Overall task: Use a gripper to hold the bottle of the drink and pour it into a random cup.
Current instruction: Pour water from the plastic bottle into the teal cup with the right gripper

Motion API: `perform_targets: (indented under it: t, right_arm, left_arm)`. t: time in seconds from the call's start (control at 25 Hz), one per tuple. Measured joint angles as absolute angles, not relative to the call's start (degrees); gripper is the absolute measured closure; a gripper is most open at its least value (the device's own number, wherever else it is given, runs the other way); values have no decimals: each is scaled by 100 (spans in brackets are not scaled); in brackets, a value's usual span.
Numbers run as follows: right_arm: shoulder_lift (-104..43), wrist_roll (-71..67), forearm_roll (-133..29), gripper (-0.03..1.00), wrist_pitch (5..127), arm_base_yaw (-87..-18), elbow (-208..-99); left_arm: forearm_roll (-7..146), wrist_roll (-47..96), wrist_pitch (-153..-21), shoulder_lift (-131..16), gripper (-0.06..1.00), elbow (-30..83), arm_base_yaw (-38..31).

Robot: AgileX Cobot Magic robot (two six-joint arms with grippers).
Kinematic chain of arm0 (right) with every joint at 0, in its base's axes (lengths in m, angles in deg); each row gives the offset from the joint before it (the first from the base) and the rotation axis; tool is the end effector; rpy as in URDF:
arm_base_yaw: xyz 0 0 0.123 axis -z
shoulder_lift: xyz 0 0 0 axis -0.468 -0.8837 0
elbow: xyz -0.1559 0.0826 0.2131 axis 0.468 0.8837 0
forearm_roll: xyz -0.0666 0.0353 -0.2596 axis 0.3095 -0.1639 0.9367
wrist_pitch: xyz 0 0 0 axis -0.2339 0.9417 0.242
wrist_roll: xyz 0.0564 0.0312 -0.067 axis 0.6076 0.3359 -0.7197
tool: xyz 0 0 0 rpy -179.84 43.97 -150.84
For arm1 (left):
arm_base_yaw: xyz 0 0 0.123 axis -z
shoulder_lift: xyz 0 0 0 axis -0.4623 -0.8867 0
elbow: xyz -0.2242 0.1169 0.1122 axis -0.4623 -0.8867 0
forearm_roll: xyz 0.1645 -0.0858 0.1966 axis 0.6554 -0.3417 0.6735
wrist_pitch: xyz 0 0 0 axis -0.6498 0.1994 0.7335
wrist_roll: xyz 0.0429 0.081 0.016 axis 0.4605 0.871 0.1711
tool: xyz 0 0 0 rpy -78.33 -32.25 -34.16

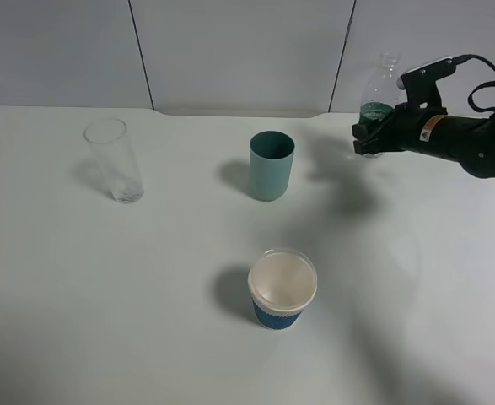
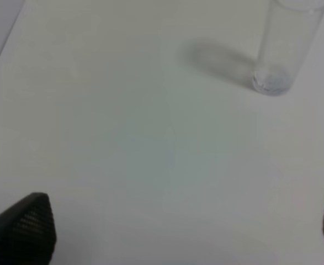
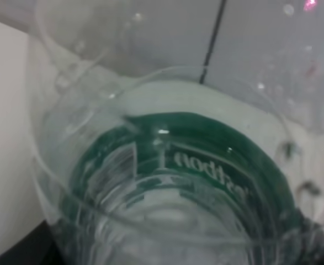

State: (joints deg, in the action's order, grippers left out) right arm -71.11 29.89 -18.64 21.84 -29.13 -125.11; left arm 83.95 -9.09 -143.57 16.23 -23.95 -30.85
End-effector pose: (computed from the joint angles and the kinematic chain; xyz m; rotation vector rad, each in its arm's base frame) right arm 0.3921 0.0312 0.1090 -0.3780 1.9373 0.1286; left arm 0.0197 0.0026 0.2894 -0.0595 2.0208 0.0586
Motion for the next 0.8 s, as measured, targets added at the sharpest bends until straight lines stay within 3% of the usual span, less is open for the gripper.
perform_targets:
  t: [0.56, 0.8]
  right_arm:
    - [-6468, 2989, -1967, 41, 2648, -3859, -12511]
    - [-6452, 3392, -1565, 41, 3046, -3940, -12511]
  left_arm:
    - [8400, -909, -14357, 1623, -4, -2395, -3085]
    - [8400, -909, -14357, 1623, -4, -2395, -3085]
